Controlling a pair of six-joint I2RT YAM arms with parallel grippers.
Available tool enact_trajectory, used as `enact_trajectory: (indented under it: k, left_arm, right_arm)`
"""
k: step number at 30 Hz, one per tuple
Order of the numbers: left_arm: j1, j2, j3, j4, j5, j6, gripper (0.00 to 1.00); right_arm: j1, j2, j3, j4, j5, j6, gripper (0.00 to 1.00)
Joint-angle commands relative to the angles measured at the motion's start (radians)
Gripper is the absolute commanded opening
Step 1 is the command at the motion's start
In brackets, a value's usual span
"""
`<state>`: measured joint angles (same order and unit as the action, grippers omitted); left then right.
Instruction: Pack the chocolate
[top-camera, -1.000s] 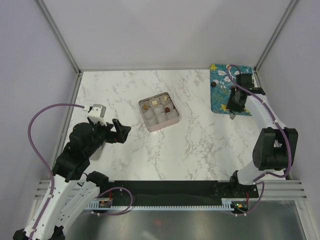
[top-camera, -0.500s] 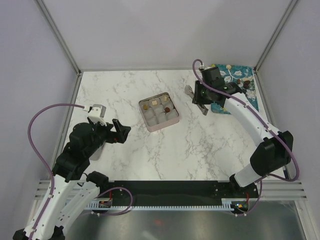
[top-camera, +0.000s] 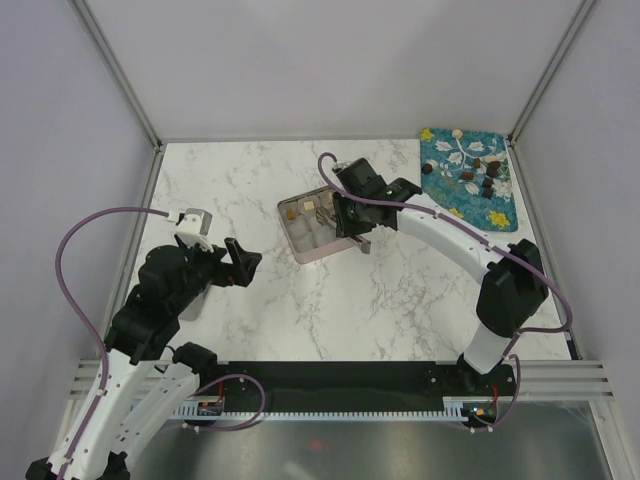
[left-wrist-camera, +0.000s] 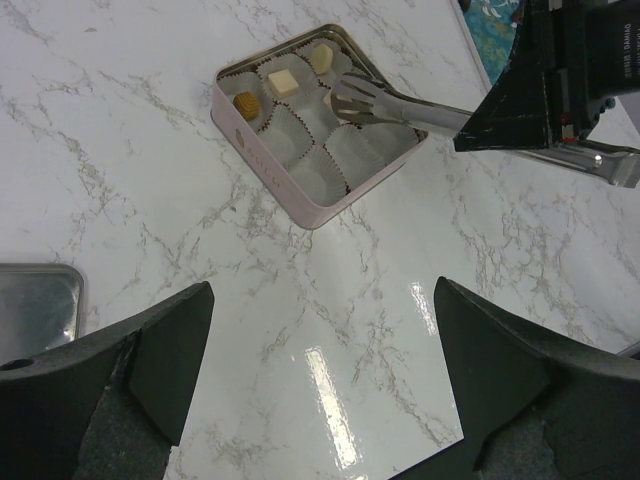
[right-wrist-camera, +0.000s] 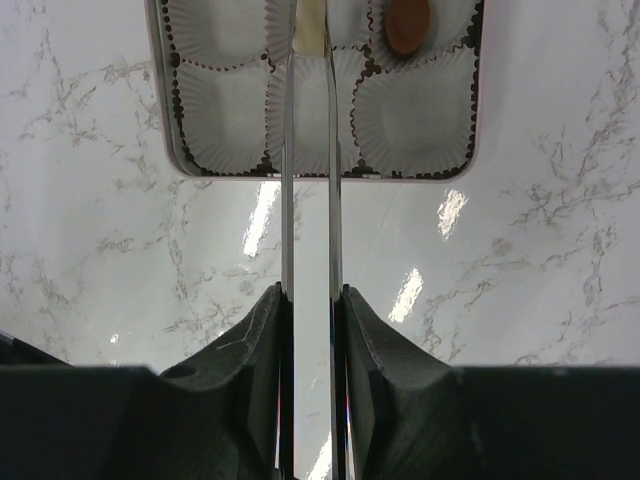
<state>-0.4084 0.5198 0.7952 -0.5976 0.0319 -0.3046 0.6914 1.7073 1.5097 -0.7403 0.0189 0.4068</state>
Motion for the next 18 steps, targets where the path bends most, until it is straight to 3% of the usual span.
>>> enact_trajectory:
  k: [1,12,18]
  left_arm:
    - [-0.003,-0.004,0.004,0.009,-0.004,0.027,1.00]
    - [-0.003,0.002,0.006,0.010,-0.003,0.028,1.00]
    - [-0.003,0.002,0.006,0.010,-0.004,0.030,1.00]
  right_arm:
    - [0.016,0.027,0.057,0.039,0.010,0.021,0.30]
    - [0.028,0.097,0.075,0.074,0.000,0.024,0.31]
    - [0.033,0.106,0.098,0.067,0.019,0.024,0.41]
